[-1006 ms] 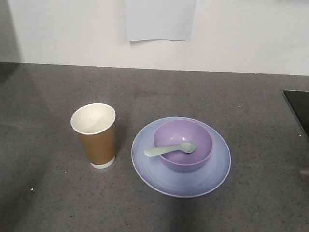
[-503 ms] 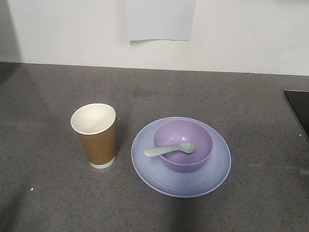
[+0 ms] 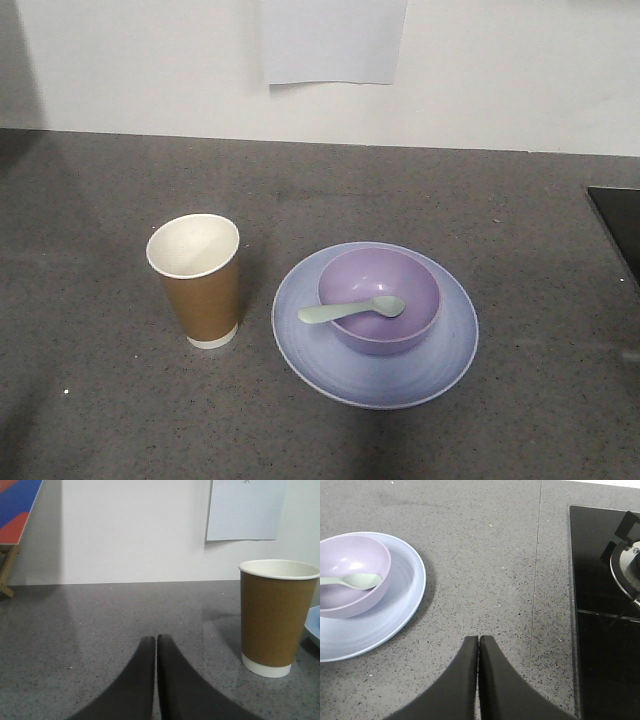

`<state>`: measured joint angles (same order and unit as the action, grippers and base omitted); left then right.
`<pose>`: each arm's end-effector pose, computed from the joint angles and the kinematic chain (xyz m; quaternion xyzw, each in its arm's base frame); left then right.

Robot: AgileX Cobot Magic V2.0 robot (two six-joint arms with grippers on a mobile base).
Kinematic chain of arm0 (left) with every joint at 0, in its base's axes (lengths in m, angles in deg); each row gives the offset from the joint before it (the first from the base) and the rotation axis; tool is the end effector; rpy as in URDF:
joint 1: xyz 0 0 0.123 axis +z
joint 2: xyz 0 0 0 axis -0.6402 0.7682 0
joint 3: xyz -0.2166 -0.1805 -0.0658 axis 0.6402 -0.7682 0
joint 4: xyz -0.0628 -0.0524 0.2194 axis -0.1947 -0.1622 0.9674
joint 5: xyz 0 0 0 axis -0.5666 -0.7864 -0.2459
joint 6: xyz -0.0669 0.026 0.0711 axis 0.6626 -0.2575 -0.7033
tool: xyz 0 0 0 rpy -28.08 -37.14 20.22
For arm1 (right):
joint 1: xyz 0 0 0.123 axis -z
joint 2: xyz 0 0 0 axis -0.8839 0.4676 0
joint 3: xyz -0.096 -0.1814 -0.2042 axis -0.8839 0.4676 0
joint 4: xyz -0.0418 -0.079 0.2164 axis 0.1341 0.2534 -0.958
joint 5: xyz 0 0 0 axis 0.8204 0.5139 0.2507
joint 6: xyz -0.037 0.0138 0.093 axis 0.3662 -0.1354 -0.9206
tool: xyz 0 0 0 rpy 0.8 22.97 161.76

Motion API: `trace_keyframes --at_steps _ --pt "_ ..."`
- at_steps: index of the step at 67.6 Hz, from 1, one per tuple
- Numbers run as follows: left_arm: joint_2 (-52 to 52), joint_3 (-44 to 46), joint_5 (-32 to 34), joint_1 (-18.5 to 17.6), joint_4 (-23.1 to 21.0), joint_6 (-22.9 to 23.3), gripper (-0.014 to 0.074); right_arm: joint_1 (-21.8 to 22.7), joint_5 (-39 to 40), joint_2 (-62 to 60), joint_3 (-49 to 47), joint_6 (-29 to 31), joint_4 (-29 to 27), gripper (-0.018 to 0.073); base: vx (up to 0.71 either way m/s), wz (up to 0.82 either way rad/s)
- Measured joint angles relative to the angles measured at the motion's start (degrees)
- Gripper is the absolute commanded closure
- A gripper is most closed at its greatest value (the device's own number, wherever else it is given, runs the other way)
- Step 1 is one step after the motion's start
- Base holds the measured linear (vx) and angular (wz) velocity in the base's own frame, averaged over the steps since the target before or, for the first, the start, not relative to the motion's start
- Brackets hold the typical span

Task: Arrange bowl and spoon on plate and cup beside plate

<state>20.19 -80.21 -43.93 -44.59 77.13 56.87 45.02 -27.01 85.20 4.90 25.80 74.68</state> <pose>0.0441 -0.0036 0.1997 0.0063 0.7058 -0.0518 0.7065 0.0784 0.0041 0.3412 -0.0290 0.8872 0.0146 0.4602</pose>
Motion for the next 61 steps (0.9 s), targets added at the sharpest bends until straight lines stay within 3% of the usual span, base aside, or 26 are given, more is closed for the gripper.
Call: trace_keyframes --at_steps 61 --pt "0.00 0.00 -0.58 0.00 -0.05 0.00 0.0603 0.00 -0.23 0.00 0.00 0.00 0.09 0.0570 0.00 0.00"
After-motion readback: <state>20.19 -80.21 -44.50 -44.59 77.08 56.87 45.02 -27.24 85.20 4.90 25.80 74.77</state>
